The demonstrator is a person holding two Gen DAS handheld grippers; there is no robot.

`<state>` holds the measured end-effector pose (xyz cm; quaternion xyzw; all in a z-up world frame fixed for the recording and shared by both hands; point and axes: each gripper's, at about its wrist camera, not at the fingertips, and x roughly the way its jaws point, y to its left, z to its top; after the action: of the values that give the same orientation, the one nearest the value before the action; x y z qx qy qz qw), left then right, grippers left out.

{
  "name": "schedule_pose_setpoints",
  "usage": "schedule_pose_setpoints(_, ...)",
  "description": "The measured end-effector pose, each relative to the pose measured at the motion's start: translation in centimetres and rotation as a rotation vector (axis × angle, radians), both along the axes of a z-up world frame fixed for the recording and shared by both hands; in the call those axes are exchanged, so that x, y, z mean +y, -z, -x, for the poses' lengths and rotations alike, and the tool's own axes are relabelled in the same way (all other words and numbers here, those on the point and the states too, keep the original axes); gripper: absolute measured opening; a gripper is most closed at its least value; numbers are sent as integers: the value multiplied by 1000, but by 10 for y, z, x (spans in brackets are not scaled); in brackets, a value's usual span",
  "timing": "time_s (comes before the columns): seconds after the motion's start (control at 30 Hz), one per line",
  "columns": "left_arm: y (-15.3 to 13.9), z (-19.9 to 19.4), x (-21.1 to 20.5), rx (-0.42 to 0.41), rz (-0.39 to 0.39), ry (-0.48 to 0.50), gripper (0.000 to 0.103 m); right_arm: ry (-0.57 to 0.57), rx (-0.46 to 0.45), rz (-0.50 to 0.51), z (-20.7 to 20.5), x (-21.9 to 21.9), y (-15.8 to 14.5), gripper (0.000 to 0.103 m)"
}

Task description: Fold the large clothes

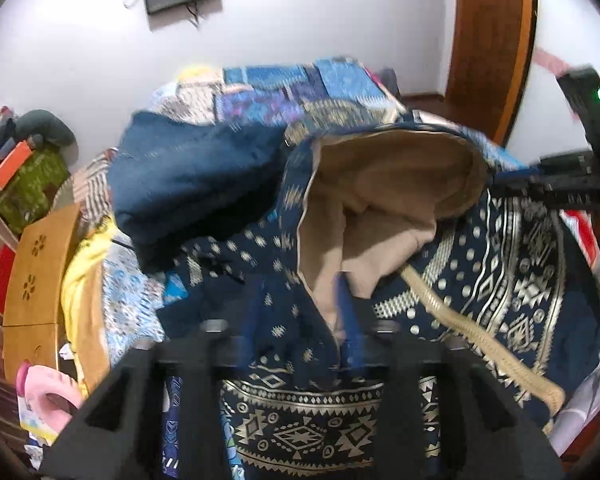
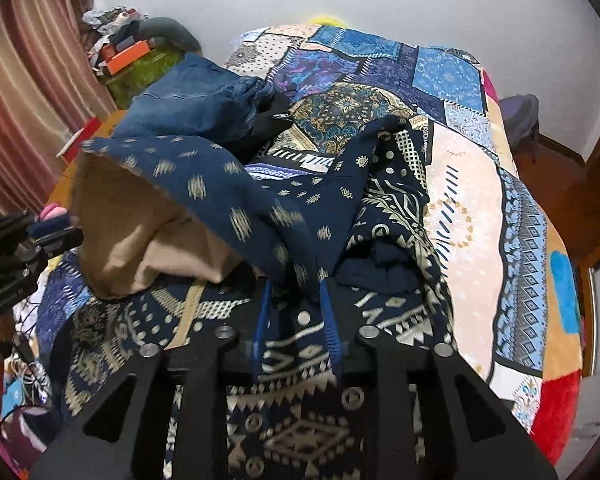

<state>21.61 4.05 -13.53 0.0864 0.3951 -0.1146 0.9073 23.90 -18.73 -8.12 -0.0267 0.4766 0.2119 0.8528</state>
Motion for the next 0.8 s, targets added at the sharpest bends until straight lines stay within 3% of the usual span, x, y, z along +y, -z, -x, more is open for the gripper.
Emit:
schedule_pose_setpoints(0.13,-20,1,16,-61,13,-55,52,11,-52,-22,4,-3,-21,38)
schedule_pose_setpoints(0.2,-26,-3,25,-68,20,-84,63,18,-81,-38,1,-2,-32,52)
schedule_pose_setpoints(0.23,-27,-6,29,-70,22,-98,64,20,-93,-44,1,-1,-36,53)
schedule_pose_setpoints(0.43,-30,-26,61,-7,30,-150,64,-6,-102,-54,-14,22,-46,54)
schedule_pose_setpoints(0.7,-33,-36,105,86,-131,-142,64,-59,-57,-32,-25,57,-32,54)
schedule_pose_setpoints(0.8,-25,-33,110,109,-112,-128,64,-67,-43,-14,-28,66,-25,54)
